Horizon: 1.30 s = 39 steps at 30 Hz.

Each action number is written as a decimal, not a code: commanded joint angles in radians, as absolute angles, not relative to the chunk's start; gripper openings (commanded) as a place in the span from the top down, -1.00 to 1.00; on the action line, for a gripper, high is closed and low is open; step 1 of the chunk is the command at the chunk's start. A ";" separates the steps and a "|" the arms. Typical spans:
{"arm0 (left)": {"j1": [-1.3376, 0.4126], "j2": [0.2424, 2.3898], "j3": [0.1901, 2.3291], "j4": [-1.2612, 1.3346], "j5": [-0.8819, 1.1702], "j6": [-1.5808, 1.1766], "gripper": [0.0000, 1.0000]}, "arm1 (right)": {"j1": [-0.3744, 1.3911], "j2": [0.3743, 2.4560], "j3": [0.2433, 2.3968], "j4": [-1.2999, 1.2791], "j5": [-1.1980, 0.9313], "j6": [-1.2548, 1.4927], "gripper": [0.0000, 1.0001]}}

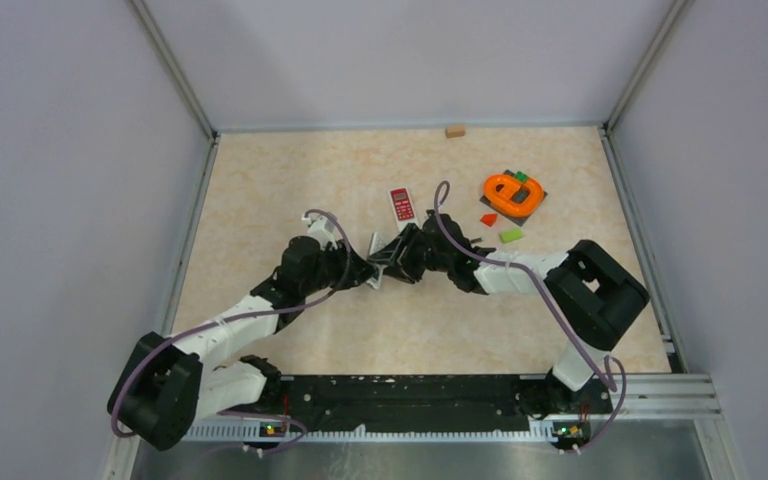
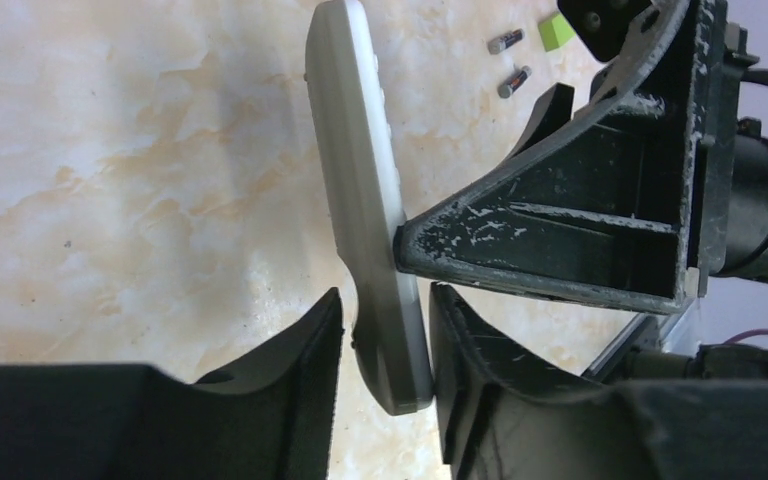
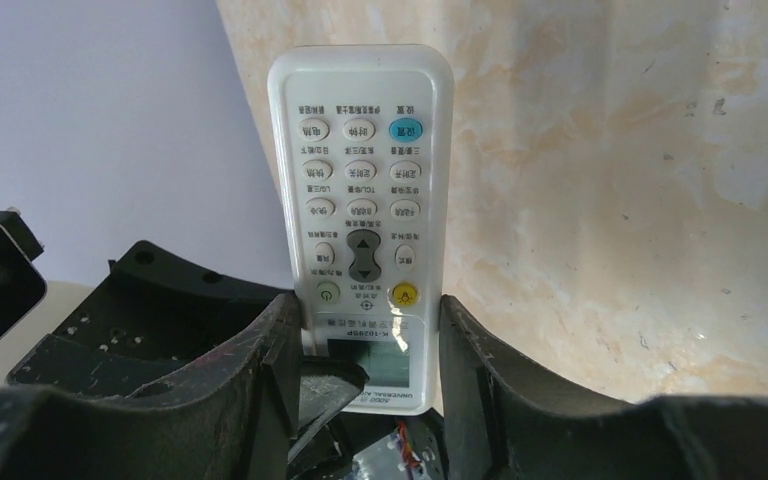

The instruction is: Load the batteries into the remote control

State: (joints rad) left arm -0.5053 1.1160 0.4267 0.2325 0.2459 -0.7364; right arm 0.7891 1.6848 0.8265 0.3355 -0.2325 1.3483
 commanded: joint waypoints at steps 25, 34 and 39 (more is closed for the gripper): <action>-0.592 0.988 0.543 0.136 0.210 -0.409 1.00 | 0.737 1.583 0.867 0.324 -0.175 1.254 -0.52; -0.614 1.002 0.568 0.118 0.193 -0.439 0.92 | 0.735 1.603 0.851 0.459 -0.234 1.305 0.37; -0.615 0.977 0.597 0.091 0.192 -0.511 -0.36 | 0.734 1.584 0.775 0.682 -0.228 1.299 0.53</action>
State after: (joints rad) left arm -0.6056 1.0130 0.5381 0.0841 0.1867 -0.4427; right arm 0.7353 1.6222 0.8162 0.4175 -0.2062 1.2915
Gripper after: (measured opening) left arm 0.443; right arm 0.501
